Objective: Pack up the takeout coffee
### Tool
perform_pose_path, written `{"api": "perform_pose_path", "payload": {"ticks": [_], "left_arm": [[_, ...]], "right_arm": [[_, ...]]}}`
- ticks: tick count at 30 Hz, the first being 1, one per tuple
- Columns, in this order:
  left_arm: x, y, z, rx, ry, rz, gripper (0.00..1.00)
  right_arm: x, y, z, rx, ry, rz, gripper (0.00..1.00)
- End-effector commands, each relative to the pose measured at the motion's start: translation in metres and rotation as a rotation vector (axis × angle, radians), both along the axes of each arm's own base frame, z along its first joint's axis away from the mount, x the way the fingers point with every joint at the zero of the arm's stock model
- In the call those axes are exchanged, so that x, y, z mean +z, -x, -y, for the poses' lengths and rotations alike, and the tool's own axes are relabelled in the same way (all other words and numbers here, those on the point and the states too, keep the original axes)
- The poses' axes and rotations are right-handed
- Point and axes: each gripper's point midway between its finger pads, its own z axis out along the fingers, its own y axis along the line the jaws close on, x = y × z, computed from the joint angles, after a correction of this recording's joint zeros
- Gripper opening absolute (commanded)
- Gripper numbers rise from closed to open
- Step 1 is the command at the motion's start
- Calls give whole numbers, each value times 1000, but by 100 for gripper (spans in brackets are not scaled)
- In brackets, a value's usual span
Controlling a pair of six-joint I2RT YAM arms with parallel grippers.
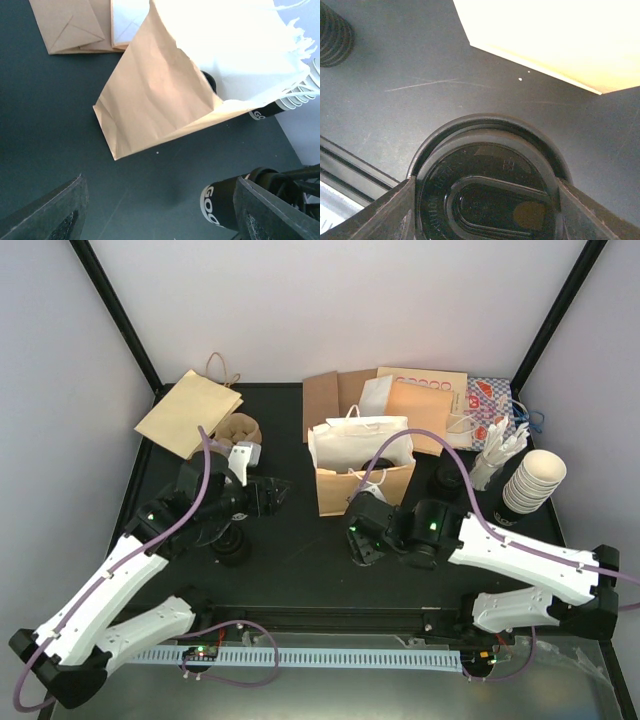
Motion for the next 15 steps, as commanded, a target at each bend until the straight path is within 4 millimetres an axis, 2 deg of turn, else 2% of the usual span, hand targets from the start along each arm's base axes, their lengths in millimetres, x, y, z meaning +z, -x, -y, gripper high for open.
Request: {"api": "perform_pose_path", "payload": {"ticks": [1,5,9,15], "left_arm": [[24,-11,-3,2,-35,87,82],[39,-21,2,-4,-37,125,82],[44,-26,8,-23,-42,135,82],[49,-27,16,-73,-37,172,83]], "right_arm": [[35,-1,2,26,-56,32,63],[70,-1,-2,59,-127,67,63],[104,-2,-2,75,-179,112,63],[143,-10,-2,77,-245,190,63]]}}
